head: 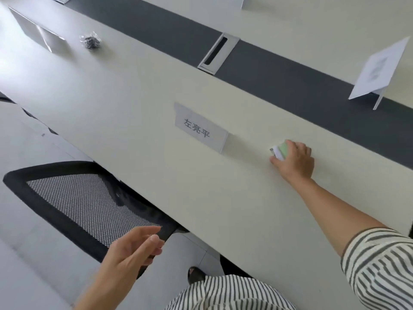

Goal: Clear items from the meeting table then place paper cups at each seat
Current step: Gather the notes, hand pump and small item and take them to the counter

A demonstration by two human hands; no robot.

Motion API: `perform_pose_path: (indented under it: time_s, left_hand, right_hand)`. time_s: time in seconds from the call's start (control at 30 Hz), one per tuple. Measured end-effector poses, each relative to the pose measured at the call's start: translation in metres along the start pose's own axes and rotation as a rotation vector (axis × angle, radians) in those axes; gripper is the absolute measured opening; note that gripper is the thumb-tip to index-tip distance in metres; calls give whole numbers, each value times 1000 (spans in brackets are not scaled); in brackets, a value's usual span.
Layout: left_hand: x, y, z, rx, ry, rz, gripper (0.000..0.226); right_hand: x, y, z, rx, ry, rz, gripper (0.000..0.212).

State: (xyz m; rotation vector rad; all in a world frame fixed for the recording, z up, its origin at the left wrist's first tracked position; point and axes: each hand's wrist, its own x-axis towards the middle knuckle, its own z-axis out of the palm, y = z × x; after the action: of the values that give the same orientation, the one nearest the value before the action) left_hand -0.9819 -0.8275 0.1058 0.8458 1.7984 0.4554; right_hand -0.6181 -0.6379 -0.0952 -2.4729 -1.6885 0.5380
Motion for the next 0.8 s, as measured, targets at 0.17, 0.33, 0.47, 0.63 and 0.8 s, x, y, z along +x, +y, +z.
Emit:
perform_pose_path:
  time_s: [0.17, 0.33, 0.47, 0.63, 0.8]
  left_hand:
    - [9, 15, 4, -41, -6, 36, 17]
    - [5, 16, -8, -100, 45, 111, 18]
    - [-17, 0, -40, -263, 107, 166, 33]
    - [-65, -48, -98, -441, 96, 217, 40]
    - [-120, -134, -169, -553, 223, 242, 18]
  right_hand:
    - [-27, -34, -28, 221, -64, -1, 80]
    - [-130, -127, -64, 601, -209, -402, 88]
    - [-220, -192, -79, 617, -241, -845, 88]
    - [-313, -254, -61, 597, -283, -1228, 94]
    - [-410, -312, -28, 625, -438, -1358, 91]
